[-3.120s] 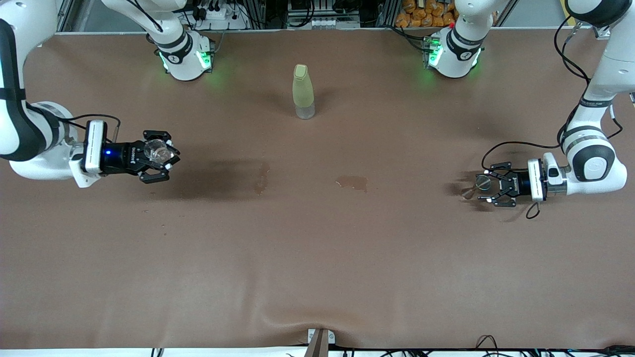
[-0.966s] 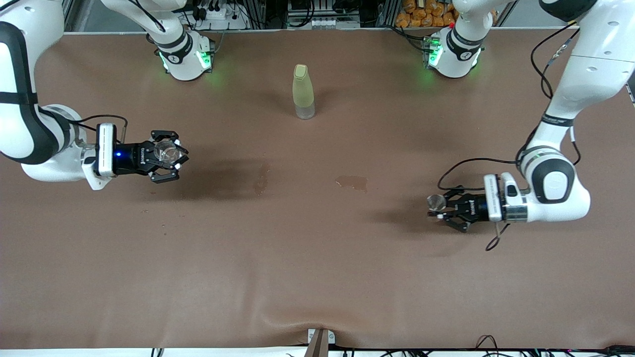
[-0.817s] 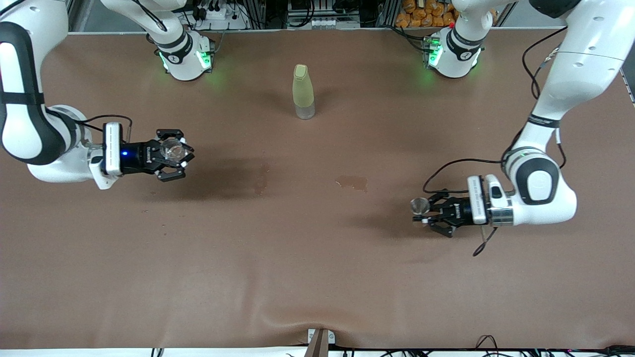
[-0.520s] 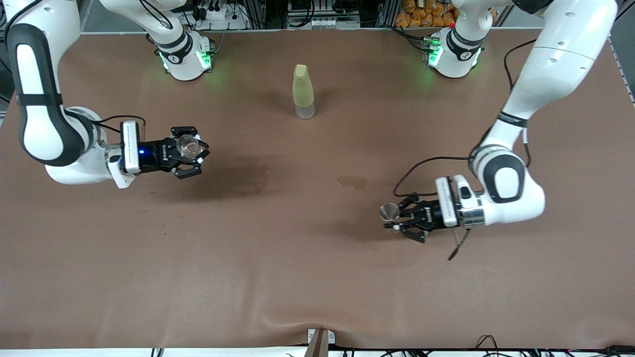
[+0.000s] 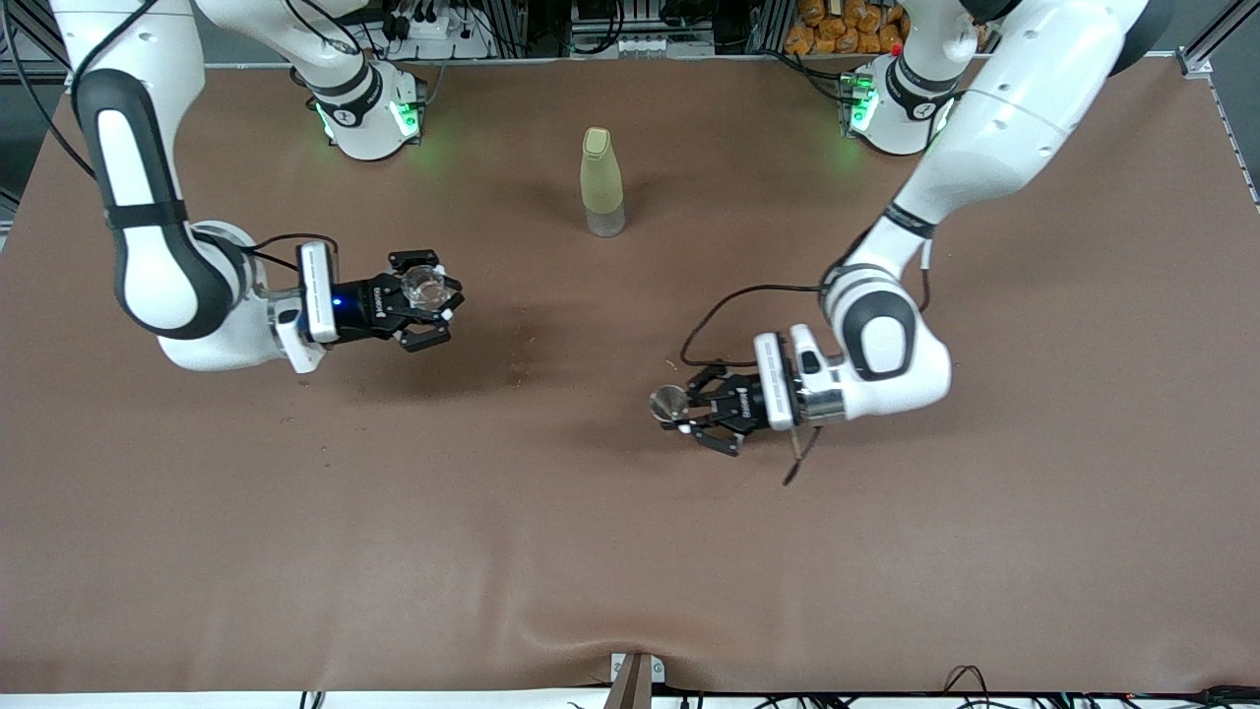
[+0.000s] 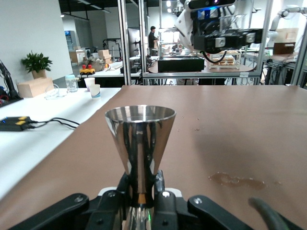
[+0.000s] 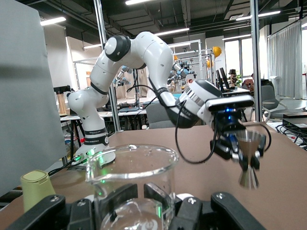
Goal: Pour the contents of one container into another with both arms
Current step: 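Lift the jigger with the left gripper while the right gripper brings the cup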
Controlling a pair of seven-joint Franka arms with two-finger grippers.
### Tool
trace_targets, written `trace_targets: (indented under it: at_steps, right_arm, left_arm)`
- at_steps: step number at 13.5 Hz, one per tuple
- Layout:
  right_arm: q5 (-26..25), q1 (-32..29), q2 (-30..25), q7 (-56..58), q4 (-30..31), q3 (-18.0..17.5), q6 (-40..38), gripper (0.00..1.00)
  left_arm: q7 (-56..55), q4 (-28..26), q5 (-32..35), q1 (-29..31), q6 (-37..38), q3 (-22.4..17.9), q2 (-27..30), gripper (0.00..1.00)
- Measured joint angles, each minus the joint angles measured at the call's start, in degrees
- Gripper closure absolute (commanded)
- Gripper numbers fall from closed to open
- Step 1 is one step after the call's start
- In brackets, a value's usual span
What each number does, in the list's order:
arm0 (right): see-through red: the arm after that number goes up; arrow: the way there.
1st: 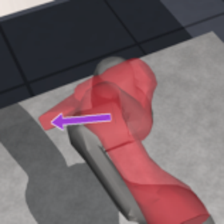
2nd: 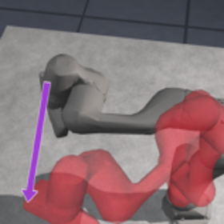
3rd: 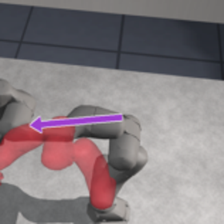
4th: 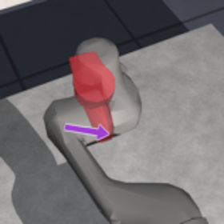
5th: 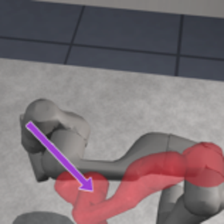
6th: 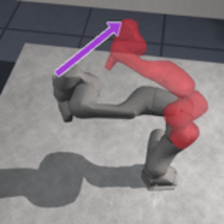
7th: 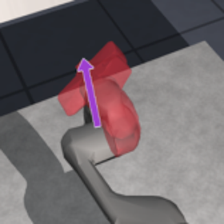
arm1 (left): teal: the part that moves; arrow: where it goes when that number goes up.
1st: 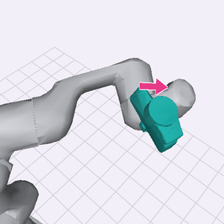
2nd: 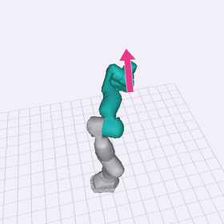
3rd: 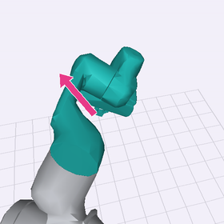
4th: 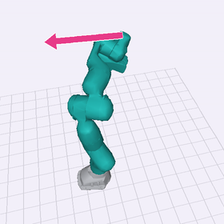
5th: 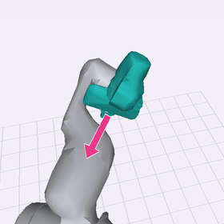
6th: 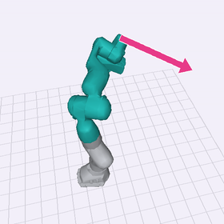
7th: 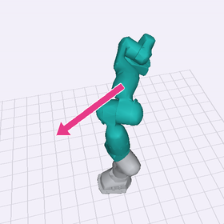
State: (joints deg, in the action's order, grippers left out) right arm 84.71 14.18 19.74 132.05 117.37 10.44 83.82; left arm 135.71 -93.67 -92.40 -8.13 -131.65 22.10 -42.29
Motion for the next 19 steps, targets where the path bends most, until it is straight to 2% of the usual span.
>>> trace_targets:
  at_steps: [4,7,9,14,19]
  right_arm:
    - [4.52,3.59,0.15,0.62,1.83,-0.02,2.81,1.00]
    - [8.83,6.33,0.16,2.43,3.67,-0.04,5.33,1.00]
    - [11.02,7.91,0.23,3.35,4.54,-0.04,6.69,1.00]
    - [15.60,10.72,0.70,4.90,5.60,-0.04,8.67,1.00]
    - [20.01,13.18,1.86,6.11,5.73,-0.05,10.54,1.00]
  left_arm:
    - [0.03,2.24,-4.14,-6.14,-5.07,-0.17,-3.22,1.00]
    - [0.42,5.65,-5.80,-9.97,-7.45,-0.43,-5.93,1.00]
    - [3.15,7.89,-9.46,-12.33,-8.12,-0.73,-7.64,1.00]
    - [5.82,9.69,-15.68,-19.26,-8.83,-5.76,-8.97,1.00]
    - [9.36,9.89,-18.11,-20.80,-8.85,-6.18,-8.96,1.00]
